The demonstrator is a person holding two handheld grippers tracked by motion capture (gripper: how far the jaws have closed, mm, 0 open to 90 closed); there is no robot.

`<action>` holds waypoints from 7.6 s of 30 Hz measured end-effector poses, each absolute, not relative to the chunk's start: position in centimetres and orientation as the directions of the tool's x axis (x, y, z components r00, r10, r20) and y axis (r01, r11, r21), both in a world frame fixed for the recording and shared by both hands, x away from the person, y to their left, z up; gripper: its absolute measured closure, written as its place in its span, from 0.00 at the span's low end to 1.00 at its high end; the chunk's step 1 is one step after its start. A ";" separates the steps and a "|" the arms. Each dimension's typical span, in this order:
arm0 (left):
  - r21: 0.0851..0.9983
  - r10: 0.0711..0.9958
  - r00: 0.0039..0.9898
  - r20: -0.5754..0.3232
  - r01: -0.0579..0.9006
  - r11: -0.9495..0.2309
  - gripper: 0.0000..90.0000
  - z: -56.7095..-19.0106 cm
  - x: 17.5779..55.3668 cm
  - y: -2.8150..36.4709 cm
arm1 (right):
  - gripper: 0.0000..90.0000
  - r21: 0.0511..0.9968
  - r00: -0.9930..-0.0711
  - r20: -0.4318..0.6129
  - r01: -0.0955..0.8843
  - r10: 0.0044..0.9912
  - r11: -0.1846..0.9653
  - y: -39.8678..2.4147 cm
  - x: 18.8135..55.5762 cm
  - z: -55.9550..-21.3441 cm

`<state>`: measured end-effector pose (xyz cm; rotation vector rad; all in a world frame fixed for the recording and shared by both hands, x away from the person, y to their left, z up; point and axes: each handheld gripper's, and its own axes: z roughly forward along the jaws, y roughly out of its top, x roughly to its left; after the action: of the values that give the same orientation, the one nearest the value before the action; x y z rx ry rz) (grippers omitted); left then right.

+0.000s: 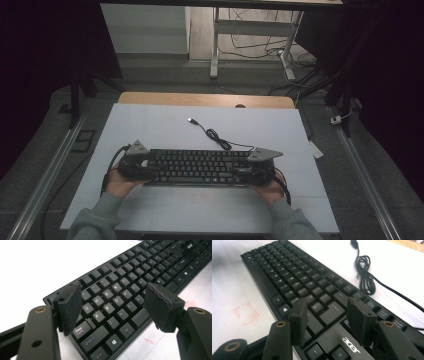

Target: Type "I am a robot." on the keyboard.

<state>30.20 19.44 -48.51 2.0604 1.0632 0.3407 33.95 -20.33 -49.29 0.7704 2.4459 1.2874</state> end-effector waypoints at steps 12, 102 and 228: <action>0.751 0.778 0.620 -0.097 0.558 -0.352 0.35 -48.6 30.0 19.0 | 0.57 0.813 -0.827 -0.001 0.327 0.562 0.483 -20.2 34.1 -49.6; 0.740 0.686 0.723 -0.084 0.507 -0.443 0.99 -50.8 29.0 15.1 | 0.56 0.789 -0.835 -0.045 0.307 0.548 0.532 -19.6 34.1 -50.0; 0.768 0.822 0.547 -0.155 0.591 -0.248 0.71 -49.9 30.9 21.5 | 0.56 0.767 -0.836 -0.053 0.317 0.546 0.558 -19.6 34.4 -50.5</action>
<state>30.94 21.49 -49.91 1.9562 1.1436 0.3544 34.41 -19.57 -50.45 0.7142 2.5105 1.1511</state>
